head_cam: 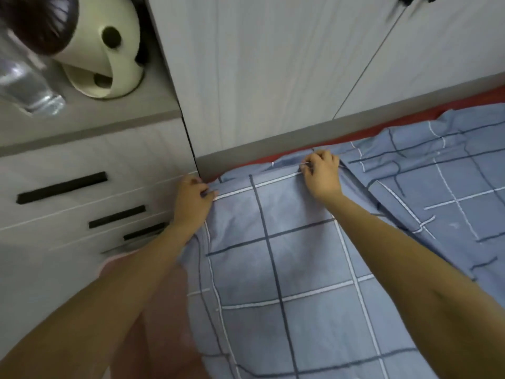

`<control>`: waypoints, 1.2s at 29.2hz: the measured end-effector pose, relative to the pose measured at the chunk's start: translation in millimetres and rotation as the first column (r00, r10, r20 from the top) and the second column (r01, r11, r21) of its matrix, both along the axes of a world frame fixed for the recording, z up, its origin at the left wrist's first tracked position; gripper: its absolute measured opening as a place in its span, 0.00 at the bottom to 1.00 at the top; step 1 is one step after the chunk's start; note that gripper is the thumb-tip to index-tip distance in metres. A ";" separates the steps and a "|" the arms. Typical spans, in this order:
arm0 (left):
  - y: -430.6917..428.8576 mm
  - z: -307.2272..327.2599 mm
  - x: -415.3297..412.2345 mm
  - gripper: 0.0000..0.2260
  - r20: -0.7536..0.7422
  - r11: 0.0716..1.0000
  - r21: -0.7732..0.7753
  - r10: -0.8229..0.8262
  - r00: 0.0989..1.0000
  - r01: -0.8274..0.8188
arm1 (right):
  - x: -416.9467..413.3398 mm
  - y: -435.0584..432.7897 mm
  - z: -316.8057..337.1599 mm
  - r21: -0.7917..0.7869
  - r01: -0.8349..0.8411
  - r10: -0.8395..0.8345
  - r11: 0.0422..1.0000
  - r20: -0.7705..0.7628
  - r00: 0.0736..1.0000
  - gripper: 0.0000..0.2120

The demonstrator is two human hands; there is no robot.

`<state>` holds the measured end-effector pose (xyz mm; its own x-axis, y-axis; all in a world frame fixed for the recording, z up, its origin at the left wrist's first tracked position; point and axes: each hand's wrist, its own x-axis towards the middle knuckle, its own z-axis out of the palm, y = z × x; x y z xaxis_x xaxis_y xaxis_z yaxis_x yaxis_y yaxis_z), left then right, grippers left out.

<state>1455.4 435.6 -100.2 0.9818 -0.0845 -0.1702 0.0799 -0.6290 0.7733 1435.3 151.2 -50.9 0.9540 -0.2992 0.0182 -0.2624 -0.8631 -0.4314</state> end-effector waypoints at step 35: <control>0.3 -49.1 33.8 0.16 -0.229 0.655 -0.024 -0.739 0.633 0.756 | 52.6 38.9 -95.8 -0.049 -0.234 0.225 0.971 -0.136 0.965 0.04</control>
<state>1489.2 435.9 -149.3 0.5294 -0.7541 -0.3887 -0.2950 -0.5932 0.7490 1487.9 190.1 -146.7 0.9925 -0.0740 -0.0974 -0.1037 -0.9314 -0.3489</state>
